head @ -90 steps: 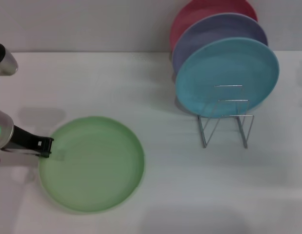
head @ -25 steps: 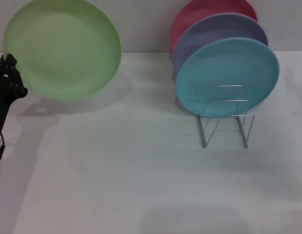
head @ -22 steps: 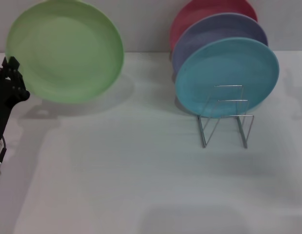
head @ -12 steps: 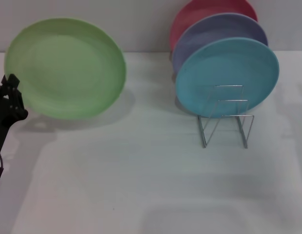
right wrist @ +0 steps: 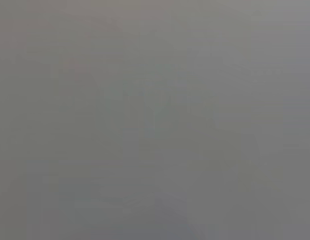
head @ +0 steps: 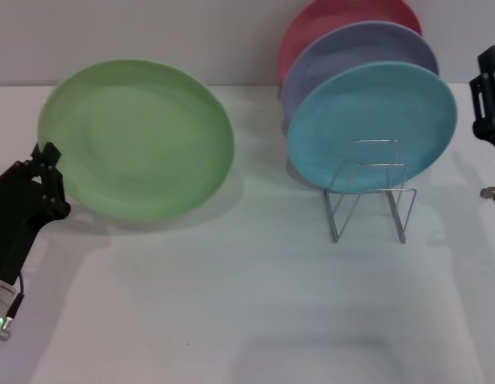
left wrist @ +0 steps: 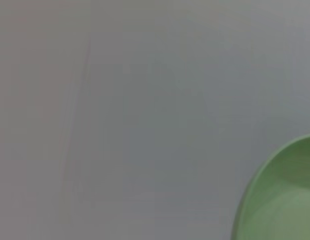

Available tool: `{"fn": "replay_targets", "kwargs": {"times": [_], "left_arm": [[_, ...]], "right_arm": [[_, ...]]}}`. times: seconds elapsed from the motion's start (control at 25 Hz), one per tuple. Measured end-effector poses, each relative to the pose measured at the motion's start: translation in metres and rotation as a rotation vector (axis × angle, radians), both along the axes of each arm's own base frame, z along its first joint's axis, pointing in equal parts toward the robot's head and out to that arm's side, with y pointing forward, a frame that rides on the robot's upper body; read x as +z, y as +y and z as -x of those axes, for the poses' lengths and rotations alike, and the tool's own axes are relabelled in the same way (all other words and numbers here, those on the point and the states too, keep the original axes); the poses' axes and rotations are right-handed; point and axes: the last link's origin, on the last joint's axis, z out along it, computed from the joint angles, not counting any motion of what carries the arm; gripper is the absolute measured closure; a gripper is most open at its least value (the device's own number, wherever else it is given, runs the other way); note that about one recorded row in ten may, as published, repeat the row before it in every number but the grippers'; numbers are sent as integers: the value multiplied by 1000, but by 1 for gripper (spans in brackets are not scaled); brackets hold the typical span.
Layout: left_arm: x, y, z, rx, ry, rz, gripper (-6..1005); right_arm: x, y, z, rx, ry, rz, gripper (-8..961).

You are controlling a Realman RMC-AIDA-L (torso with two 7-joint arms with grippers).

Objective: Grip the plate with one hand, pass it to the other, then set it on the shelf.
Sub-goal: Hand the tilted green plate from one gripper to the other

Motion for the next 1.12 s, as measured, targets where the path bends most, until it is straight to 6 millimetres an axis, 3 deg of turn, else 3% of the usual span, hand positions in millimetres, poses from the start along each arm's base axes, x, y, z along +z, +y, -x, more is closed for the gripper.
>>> {"fn": "replay_targets", "kwargs": {"times": [0.64, 1.12], "left_arm": [[-13, 7, -12, 1, 51, 11, 962], [-26, 2, -19, 84, 70, -41, 961]], "right_arm": [[-24, -12, 12, 35, 12, 121, 371], [-41, -17, 19, 35, -54, 188, 371]]}}
